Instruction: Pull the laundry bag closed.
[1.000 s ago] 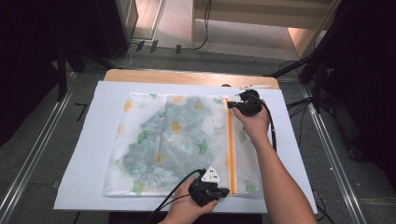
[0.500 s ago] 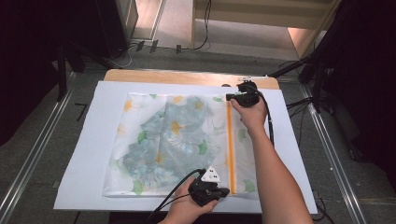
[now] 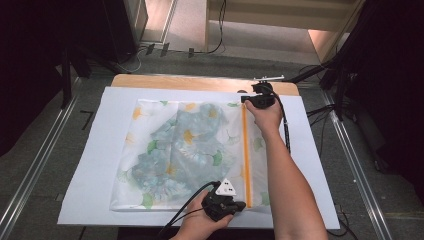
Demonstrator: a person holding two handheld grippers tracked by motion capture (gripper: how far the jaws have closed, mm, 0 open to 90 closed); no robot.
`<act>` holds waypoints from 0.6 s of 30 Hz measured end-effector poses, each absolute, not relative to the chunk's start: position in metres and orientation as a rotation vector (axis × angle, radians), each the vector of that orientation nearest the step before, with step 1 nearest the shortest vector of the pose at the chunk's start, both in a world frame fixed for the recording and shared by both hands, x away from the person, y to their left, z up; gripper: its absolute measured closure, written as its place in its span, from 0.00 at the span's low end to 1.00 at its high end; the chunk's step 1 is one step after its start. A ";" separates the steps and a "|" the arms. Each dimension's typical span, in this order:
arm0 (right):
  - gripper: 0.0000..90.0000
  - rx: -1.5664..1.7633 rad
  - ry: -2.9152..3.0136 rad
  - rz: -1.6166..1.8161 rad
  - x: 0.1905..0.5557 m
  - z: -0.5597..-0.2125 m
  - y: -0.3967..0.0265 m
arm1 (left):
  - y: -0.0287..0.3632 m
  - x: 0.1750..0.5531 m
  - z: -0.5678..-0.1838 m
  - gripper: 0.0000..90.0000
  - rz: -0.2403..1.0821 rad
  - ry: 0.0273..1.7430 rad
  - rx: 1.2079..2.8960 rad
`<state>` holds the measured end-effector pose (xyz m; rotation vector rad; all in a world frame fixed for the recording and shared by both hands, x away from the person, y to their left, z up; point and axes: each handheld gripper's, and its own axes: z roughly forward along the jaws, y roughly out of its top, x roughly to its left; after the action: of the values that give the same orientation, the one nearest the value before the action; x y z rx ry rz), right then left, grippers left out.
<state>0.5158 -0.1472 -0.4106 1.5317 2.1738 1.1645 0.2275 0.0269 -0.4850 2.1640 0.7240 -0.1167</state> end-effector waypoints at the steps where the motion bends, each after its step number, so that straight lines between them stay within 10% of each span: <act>1: 1.00 1.537 2.172 1.160 0.518 -0.412 -0.147 | 0.027 0.228 -0.485 1.00 -0.119 0.725 2.162; 18: 1.00 1.600 2.127 1.130 0.539 -0.408 -0.147 | 0.028 0.231 -0.486 1.00 -0.166 0.747 2.156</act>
<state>0.5389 -0.1465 -0.4077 1.6002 2.1274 1.1295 0.2315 0.0281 -0.4856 2.1558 0.7469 -0.1660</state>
